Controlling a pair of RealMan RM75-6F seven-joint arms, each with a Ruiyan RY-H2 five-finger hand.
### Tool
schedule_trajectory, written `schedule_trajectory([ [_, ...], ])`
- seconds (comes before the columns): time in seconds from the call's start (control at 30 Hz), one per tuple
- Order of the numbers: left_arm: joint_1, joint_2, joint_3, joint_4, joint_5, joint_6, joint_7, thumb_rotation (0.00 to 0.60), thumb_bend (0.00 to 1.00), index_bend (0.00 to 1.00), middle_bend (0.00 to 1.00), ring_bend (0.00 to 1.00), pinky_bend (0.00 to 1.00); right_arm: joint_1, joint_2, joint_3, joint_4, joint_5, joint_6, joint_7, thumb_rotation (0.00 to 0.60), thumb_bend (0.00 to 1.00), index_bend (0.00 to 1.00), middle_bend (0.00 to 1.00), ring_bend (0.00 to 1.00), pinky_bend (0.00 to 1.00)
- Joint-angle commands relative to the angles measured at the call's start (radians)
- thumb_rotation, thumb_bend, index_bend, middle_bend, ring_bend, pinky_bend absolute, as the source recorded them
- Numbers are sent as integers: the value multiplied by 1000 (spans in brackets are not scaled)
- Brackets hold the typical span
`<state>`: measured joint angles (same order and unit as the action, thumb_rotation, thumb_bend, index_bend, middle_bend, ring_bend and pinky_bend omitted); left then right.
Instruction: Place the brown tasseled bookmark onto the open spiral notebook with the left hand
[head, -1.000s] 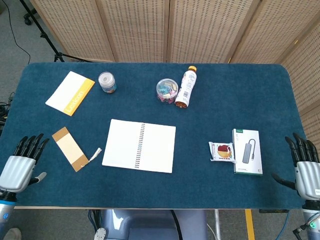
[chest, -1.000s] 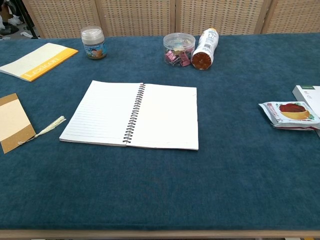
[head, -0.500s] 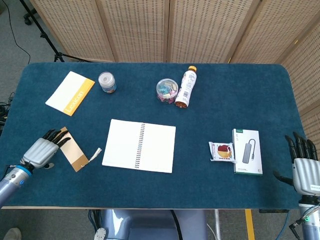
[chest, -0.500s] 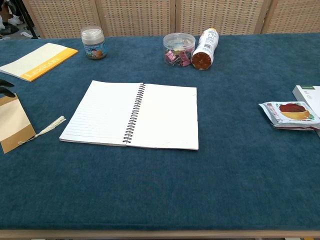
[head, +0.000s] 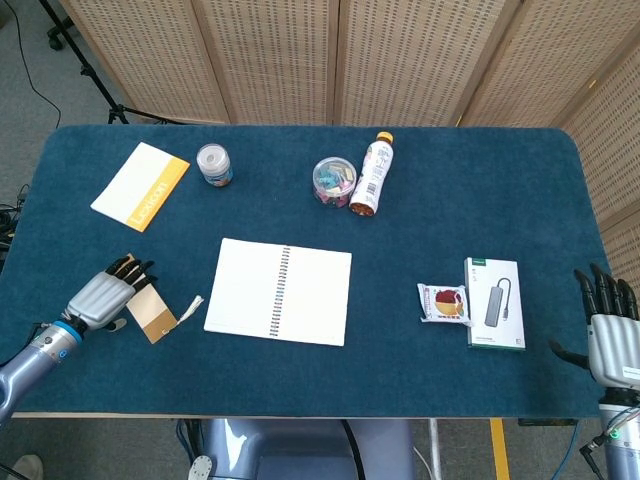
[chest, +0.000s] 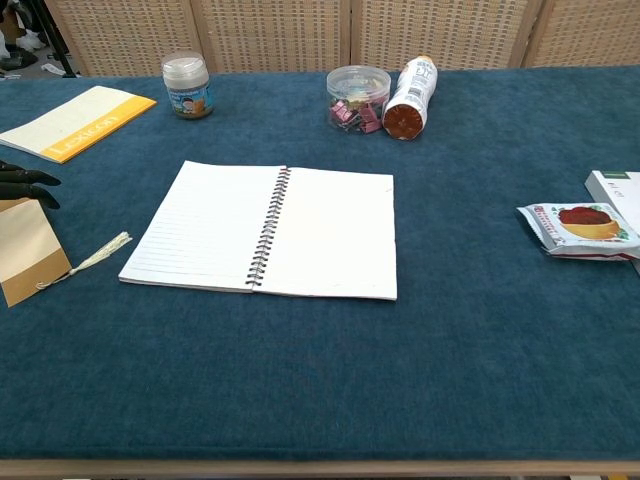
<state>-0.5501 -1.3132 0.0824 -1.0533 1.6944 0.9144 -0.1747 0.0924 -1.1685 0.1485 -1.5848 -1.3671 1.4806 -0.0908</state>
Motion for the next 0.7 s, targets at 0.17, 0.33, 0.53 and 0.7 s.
schedule_trajectory([
  [0.17, -3, -22, 6, 16, -22, 2, 12, 600, 206, 195, 0, 0, 0, 0, 4, 2, -2, 5, -3, 8, 600, 0, 0, 0, 0, 0],
  [0.33, -3, -37, 8, 26, -34, 13, 14, 600, 273, 311, 0, 0, 0, 0, 6, 1, -5, 6, -7, 11, 600, 0, 0, 0, 0, 0],
  [0.53, -3, -33, 18, 18, -40, 18, 21, 600, 372, 523, 0, 0, 0, 0, 10, -1, -8, 5, -10, 15, 600, 0, 0, 0, 0, 0],
  [0.7, -1, -21, 21, 5, -39, 42, 31, 600, 379, 527, 0, 0, 0, 0, 12, -2, -10, 4, -11, 17, 600, 0, 0, 0, 0, 0],
])
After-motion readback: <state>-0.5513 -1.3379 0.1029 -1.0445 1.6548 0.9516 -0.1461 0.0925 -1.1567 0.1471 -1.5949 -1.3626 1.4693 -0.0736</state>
